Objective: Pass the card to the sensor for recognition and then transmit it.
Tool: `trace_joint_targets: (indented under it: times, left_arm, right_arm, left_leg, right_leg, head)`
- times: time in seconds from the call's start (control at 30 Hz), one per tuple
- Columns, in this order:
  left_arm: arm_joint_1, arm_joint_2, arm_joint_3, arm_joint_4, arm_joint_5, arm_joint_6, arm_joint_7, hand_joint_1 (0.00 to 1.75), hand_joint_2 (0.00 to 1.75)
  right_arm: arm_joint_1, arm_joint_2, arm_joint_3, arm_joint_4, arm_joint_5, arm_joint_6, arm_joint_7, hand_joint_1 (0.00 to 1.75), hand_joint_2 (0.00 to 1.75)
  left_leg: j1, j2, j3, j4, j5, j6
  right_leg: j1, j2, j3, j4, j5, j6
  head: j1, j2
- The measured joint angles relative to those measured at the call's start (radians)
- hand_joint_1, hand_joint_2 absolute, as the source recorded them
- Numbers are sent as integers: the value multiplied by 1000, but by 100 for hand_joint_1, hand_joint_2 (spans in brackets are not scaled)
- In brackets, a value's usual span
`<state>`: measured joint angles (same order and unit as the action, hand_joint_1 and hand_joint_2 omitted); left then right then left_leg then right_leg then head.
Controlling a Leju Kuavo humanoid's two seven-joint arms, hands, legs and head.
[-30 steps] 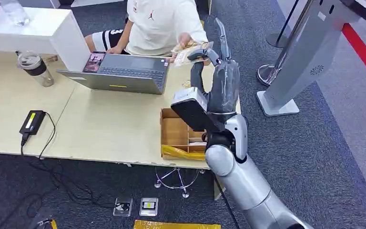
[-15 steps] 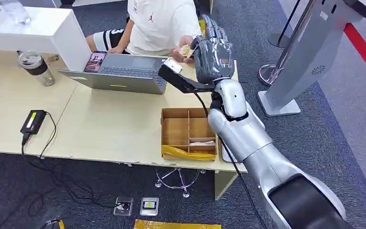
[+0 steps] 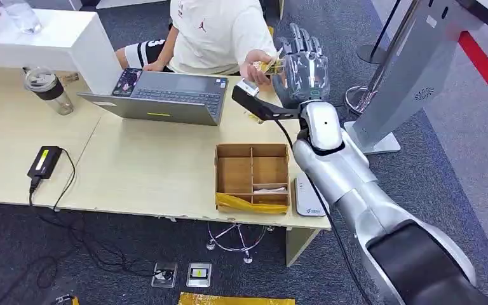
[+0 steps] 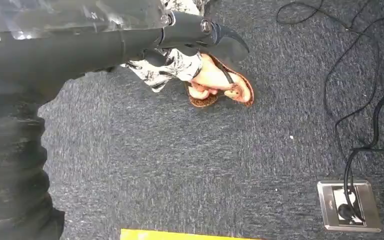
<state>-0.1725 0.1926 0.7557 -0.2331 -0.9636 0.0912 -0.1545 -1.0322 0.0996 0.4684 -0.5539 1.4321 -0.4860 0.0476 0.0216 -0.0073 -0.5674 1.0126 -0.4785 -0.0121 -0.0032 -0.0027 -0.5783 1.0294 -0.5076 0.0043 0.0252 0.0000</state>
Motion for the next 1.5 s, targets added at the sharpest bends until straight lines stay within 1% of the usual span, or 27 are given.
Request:
trace_joint_targets:
  times: [0.1,0.2,0.3,0.4,0.47,0.5,0.53,0.6,0.63,0.7,0.73,0.77,0.83,0.93,1.0,1.03,1.1,1.17,1.23,1.27,1.33,1.37,1.4,1.43,1.5]
  left_arm:
    - [1,3,-4,-2,-1,0,-2,0,175]
    - [3,4,-8,-3,-1,0,-2,0,175]
    - [4,4,-11,-3,-1,1,-2,0,175]
    - [4,4,-16,-6,1,5,-2,0,175]
    - [4,4,-17,-6,5,9,-2,0,175]
    - [5,4,-17,-6,10,14,-2,0,175]
    - [6,4,-17,-6,11,18,-2,0,175]
    - [10,4,-17,-6,18,23,2,0,175]
    - [14,4,-17,-6,21,25,6,0,175]
    - [22,6,-17,-6,21,26,11,0,175]
    - [25,7,-17,-6,21,27,12,0,175]
    - [25,9,-17,-6,21,27,12,0,175]
    - [20,10,-17,-6,21,27,12,0,175]
    - [16,9,-17,-7,21,27,13,0,175]
    - [16,9,-17,-7,26,34,20,0,175]
    - [15,8,-17,-7,32,39,25,0,175]
    - [16,5,-17,-7,40,48,42,0,175]
    - [19,4,-17,-7,48,52,61,0,175]
    - [15,4,-17,-5,60,51,81,0,175]
    - [10,3,-17,-5,67,49,93,0,175]
    - [10,2,-16,-2,74,44,108,0,175]
    - [12,3,-16,0,74,36,115,0,175]
    - [11,7,-16,1,71,28,119,0,175]
    - [8,11,-17,3,61,14,125,0,175]
    - [5,22,-18,3,37,-21,125,0,175]
  right_arm:
    - [-2,-6,-4,8,-9,-21,-29,0,175]
    - [-7,-11,-8,16,-15,-26,-40,0,175]
    - [-8,-17,-20,19,-44,-48,-65,0,175]
    - [-15,-43,-55,18,-109,-77,-106,0,175]
    - [-14,-71,-83,5,-153,-69,-118,0,175]
    - [-10,-91,-98,-6,-169,-61,-117,0,175]
    - [-4,-121,-118,-23,-185,-50,-111,0,175]
    - [29,-201,-166,-58,-216,-35,-87,0,175]
    - [51,-246,-195,-73,-234,-36,-83,0,175]
    - [89,-309,-240,-92,-254,-42,-91,0,175]
    - [104,-336,-259,-99,-258,-45,-93,0,175]
    - [115,-358,-276,-108,-256,-46,-93,0,175]
    - [129,-382,-298,-124,-246,-45,-87,0,175]
    - [142,-408,-325,-141,-236,-44,-78,0,175]
    - [153,-433,-341,-143,-246,-41,-50,0,175]
    - [168,-449,-353,-143,-262,-43,-42,0,175]
    - [213,-500,-391,-141,-320,-50,-37,0,175]
    - [262,-549,-433,-130,-392,-56,-47,0,175]
    - [321,-583,-470,-102,-475,-45,-64,0,175]
    - [374,-603,-501,-75,-542,-27,-80,0,175]
    - [480,-624,-558,-20,-632,16,-84,0,175]
    - [523,-626,-588,14,-653,46,-75,0,175]
    - [568,-624,-609,38,-665,93,-50,0,175]
    - [616,-620,-628,61,-674,159,-20,0,175]
    - [715,-594,-656,112,-672,334,32,0,175]
  left_leg:
    - [0,1,0,0,0,0]
    - [0,1,0,0,0,0]
    - [0,1,1,0,0,0]
    - [0,1,2,0,0,0]
    - [0,1,2,1,0,0]
    - [0,1,2,1,0,0]
    - [-1,1,3,1,0,0]
    - [0,-1,3,1,0,1]
    - [0,-4,3,1,-1,1]
    - [0,-5,1,1,-1,1]
    - [-1,-3,0,1,-1,1]
    - [-1,2,0,1,-1,2]
    - [-1,6,1,1,-2,2]
    - [-1,6,2,1,-2,2]
    - [0,5,3,1,-1,2]
    - [0,3,3,1,-1,2]
    - [0,-2,1,1,-2,2]
    - [0,-2,0,1,-2,3]
    - [1,0,2,1,-4,3]
    - [2,-1,2,1,-4,4]
    - [2,-6,1,1,-6,6]
    - [2,-6,0,1,-6,6]
    - [2,-5,-1,1,-6,5]
    - [2,-5,0,1,-7,4]
    - [5,-6,1,0,-8,3]
  right_leg:
    - [0,0,0,0,0,0]
    - [0,1,0,0,0,0]
    - [0,1,0,0,0,0]
    - [0,1,-1,0,0,0]
    - [0,1,0,-1,0,0]
    - [0,1,0,-1,0,0]
    - [0,0,0,-2,0,0]
    - [0,-3,4,-4,0,0]
    - [0,-5,5,-5,1,1]
    - [-1,-6,5,-5,1,2]
    - [-1,-4,4,-5,2,2]
    - [-2,0,3,-5,3,3]
    - [-2,4,2,-5,3,3]
    - [-1,4,1,-5,3,3]
    - [-1,4,0,-5,3,3]
    - [0,2,1,-6,2,3]
    - [0,-3,3,-6,2,3]
    - [0,-3,3,-7,2,3]
    - [0,-2,4,-9,1,3]
    - [2,-3,7,-10,1,4]
    - [2,-8,9,-11,-1,5]
    - [1,-8,7,-11,-1,5]
    - [2,-7,6,-11,-1,5]
    - [2,-7,6,-11,-1,4]
    - [5,-8,9,-11,-4,2]
  head:
    - [0,0]
    - [0,0]
    - [0,0]
    - [0,0]
    - [0,0]
    - [0,0]
    - [0,0]
    - [-1,0]
    - [1,0]
    - [0,0]
    - [1,0]
    - [0,0]
    - [-1,0]
    - [0,0]
    - [0,0]
    - [-1,0]
    - [0,0]
    - [0,0]
    - [-1,0]
    - [0,0]
    - [0,0]
    - [-1,0]
    - [-1,0]
    - [0,0]
    - [1,0]
